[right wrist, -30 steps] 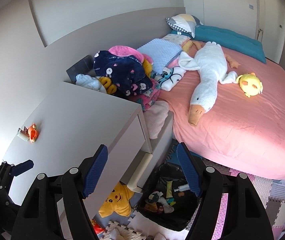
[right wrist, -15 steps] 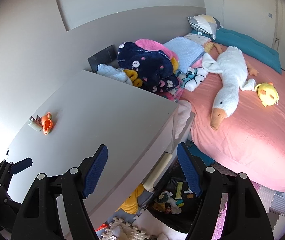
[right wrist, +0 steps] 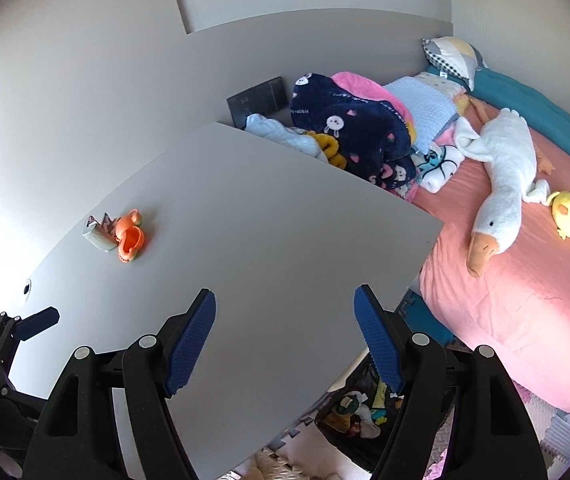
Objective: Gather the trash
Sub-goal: 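Move both open tools back over the desk toward the orange toy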
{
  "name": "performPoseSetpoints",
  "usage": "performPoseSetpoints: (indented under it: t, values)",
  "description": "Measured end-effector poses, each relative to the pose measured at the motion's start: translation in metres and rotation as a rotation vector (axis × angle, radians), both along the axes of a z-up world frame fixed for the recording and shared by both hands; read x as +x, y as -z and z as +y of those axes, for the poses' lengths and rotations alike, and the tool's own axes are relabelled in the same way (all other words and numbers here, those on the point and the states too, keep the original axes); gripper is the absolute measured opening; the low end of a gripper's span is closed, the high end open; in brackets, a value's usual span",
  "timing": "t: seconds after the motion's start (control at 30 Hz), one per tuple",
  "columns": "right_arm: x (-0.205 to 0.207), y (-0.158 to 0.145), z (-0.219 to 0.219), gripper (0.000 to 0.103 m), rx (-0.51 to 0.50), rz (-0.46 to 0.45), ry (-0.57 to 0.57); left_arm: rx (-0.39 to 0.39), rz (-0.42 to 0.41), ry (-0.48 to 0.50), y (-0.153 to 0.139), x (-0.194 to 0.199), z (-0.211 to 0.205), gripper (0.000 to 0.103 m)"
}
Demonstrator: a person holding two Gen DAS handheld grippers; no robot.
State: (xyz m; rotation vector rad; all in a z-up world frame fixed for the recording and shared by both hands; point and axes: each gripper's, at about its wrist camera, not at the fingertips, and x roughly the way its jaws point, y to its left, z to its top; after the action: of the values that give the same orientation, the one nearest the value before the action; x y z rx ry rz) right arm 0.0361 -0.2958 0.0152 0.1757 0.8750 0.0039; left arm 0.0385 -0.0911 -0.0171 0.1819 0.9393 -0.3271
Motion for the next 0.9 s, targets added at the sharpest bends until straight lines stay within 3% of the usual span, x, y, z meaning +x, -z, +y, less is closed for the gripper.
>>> performPoseSetpoints:
  t: [0.43,0.9]
  values:
    - [0.042,0.014,0.056,0.072,0.024,0.035,-0.077,0.0,-0.005,-0.101,0.008,0.032,0.058,0.08]
    - [0.081,0.026,0.079,0.072,0.027,0.066,-0.098,-0.02,-0.003,-0.173,0.018,0.08,0.092,0.075]
